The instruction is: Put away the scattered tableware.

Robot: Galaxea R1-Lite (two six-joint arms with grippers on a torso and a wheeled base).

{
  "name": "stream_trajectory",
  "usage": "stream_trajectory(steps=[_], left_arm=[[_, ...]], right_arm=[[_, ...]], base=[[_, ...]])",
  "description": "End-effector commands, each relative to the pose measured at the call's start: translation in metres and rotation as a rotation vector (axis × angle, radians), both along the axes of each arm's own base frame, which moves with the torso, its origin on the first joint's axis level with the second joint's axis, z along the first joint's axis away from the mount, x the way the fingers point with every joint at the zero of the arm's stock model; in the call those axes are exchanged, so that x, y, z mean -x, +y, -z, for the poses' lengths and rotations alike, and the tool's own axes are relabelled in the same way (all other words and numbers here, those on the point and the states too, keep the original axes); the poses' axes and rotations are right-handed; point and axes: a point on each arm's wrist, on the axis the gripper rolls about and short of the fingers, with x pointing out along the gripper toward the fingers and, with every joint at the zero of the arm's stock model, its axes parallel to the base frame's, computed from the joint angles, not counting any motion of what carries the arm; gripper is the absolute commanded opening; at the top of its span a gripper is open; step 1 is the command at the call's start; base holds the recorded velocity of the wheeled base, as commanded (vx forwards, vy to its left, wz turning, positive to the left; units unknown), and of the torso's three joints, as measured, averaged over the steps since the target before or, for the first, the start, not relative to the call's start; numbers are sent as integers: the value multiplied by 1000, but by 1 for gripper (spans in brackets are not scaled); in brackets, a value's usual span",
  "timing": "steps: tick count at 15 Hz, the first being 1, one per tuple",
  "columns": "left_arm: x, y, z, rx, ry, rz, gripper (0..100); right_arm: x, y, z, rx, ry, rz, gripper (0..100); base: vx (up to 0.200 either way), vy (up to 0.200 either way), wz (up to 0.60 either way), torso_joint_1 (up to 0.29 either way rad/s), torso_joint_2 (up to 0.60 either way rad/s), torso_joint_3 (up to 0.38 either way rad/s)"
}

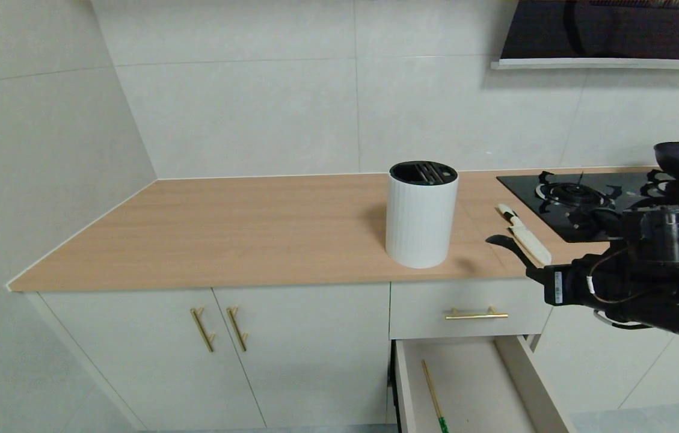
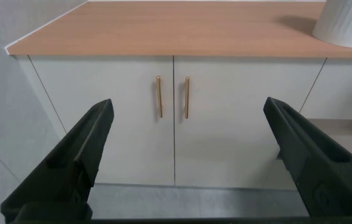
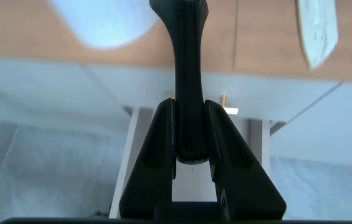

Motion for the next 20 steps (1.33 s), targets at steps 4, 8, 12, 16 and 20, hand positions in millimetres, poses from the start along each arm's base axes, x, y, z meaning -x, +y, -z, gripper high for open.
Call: stream_trajectory(steps=[4,8,12,16,20], left_arm=[[0,0,0,1,1,-1,100],[0,0,0,1,1,-1,100],[0,0,0,1,1,-1,100],[0,0,0,1,1,-1,100],[0,0,0,1,1,-1,100]], right_arm=[[14,-3,6,38,15,-24,0],[17,-4,10,45,29,-23,0],[16,-4,12,47,39,-23,0],[16,-4,13,47,41,-21,0],[14,-4,16,50,51,-19,0]], base=[[0,0,0,0,0,0],[0,0,0,0,0,0],[0,0,0,-25,53,32],[0,0,0,-198,444,242],[0,0,0,-221,510,283]])
